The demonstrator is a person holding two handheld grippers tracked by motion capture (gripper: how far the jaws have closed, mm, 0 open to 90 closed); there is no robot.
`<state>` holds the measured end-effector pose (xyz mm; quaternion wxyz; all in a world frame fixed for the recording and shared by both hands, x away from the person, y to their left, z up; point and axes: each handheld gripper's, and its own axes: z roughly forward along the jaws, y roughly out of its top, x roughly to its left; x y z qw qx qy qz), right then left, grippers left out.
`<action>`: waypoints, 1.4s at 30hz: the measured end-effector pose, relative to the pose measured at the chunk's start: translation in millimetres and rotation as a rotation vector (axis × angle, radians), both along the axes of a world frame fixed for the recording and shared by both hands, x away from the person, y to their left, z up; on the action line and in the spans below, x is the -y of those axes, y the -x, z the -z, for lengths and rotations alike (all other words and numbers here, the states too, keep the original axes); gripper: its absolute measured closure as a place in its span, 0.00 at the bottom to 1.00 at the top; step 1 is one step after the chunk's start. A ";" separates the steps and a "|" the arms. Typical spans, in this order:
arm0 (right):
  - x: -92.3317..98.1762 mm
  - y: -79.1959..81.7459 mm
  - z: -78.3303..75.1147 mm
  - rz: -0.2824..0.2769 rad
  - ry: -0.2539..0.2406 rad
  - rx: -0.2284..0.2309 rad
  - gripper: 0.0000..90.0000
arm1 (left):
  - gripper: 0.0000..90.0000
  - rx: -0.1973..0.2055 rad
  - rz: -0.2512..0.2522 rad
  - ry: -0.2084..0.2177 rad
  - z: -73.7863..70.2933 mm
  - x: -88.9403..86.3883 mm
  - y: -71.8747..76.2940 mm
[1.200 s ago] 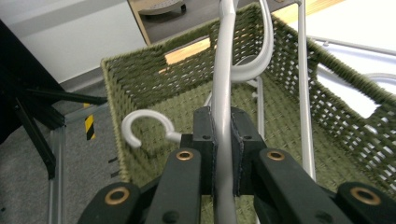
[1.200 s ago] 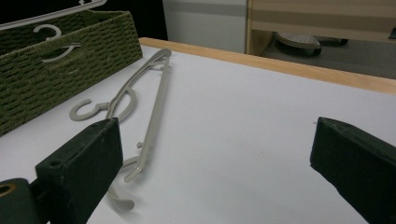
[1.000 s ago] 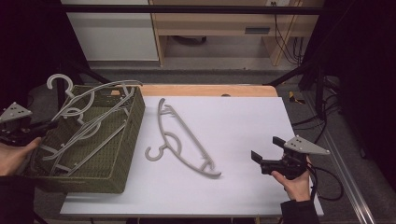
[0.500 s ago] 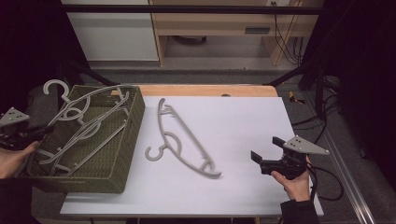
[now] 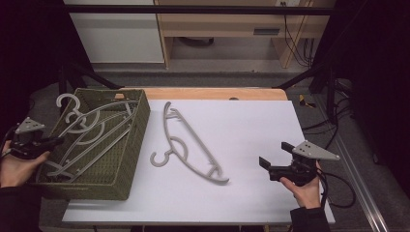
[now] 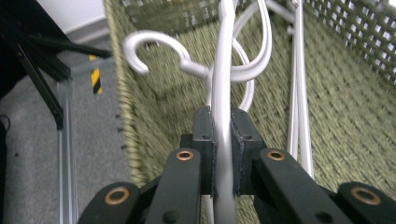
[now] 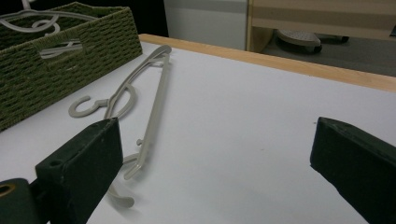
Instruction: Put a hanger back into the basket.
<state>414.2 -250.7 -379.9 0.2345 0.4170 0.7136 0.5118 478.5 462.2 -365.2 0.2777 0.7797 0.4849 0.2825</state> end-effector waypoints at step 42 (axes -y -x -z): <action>-6.2 0.5 -0.8 -0.015 0.010 -0.001 0.03 | 0.42 0.190 0.136 0.273 -29.9 82.7 38.7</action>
